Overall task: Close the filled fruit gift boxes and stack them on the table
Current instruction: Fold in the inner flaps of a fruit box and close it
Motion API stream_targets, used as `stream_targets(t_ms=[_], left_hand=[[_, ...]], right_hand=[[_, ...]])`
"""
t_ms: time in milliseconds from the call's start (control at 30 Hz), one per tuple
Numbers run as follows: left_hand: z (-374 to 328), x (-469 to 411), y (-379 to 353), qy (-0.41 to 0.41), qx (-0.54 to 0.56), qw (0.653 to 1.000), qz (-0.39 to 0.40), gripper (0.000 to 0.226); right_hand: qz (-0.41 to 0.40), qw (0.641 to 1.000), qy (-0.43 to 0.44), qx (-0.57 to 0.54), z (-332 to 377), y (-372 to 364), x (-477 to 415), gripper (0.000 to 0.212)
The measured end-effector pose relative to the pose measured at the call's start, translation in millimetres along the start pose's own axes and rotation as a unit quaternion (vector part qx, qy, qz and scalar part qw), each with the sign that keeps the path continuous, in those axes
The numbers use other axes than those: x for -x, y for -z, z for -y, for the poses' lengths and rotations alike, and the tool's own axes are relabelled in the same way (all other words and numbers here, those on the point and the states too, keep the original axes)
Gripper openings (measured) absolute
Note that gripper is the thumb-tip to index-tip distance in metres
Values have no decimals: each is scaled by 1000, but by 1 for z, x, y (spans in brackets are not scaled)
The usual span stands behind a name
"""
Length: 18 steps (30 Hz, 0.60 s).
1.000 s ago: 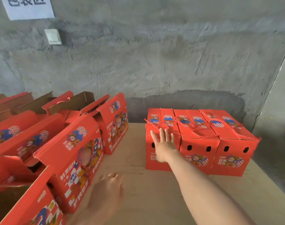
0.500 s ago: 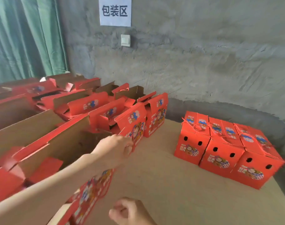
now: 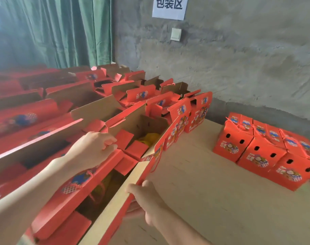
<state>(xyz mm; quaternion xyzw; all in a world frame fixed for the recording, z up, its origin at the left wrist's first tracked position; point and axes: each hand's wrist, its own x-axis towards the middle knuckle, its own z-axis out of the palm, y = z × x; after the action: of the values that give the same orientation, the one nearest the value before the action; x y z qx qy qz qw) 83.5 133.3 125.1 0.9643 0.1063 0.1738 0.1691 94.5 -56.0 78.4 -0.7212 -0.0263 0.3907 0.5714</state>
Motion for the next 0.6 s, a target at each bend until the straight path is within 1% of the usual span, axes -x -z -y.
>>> stream_targets(t_ms=[33, 100, 200, 300, 400, 500, 567, 600], left_hand=[[1, 3, 0, -1, 4, 1000, 4, 27], [-2, 6, -1, -13, 10, 1000, 17, 30], [-11, 9, -7, -47, 13, 998, 34, 32], [-20, 12, -16, -94, -3, 992, 88, 37], [-29, 19, -27, -150, -22, 978, 144, 43], [-34, 25, -40, -176, -20, 971, 159, 48], [-40, 25, -51, -173, 10, 971, 164, 48], [-45, 24, -57, -174, 24, 970, 168, 47]], right_hand=[[-25, 1000, 4, 3, 1, 1, 2, 9], [-64, 997, 16, 32, 1, 7, 2, 17], [-72, 995, 20, 70, 3, 20, 7, 23], [-86, 991, 26, 100, 6, 33, 15, 28], [-98, 984, 35, 148, 9, 56, 23, 23], [-110, 964, 17, 241, 14, 94, 38, 22], [-116, 942, 2, 316, 17, 121, 50, 22], [-121, 928, -5, 352, 19, 133, 57, 18]])
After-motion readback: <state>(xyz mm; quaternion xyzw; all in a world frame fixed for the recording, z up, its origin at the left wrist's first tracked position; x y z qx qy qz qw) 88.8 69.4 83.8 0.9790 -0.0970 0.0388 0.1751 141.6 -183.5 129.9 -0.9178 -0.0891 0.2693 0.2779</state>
